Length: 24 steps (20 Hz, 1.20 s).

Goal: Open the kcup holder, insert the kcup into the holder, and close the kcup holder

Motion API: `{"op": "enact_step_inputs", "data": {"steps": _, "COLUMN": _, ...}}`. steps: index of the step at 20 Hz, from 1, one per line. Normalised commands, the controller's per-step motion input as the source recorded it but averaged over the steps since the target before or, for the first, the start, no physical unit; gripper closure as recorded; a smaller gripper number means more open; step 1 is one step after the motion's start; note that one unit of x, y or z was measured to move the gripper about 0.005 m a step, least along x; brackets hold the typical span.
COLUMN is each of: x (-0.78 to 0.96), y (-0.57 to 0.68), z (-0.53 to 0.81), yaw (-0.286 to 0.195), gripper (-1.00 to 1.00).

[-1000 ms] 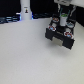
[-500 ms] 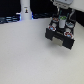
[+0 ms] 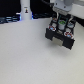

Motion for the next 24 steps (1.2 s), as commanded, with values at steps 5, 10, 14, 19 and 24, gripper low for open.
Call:
{"op": "enact_step_inputs", "data": {"steps": 5, "x": 0.04, "y": 0.12, "z": -0.02, "yaw": 0.044, "gripper": -1.0}}
{"op": "enact_step_inputs", "data": {"steps": 10, "x": 0.11, "y": 0.04, "z": 0.31, "yaw": 0.07, "gripper": -1.0}}
{"op": "enact_step_inputs", "data": {"steps": 14, "x": 0.16, "y": -0.03, "z": 0.38, "yaw": 0.076, "gripper": -1.0}}
{"op": "enact_step_inputs", "data": {"steps": 19, "x": 0.24, "y": -0.19, "z": 0.48, "yaw": 0.087, "gripper": -1.0}}
{"op": "enact_step_inputs", "data": {"steps": 24, "x": 0.41, "y": -0.4, "z": 0.37, "yaw": 0.07, "gripper": -1.0}}
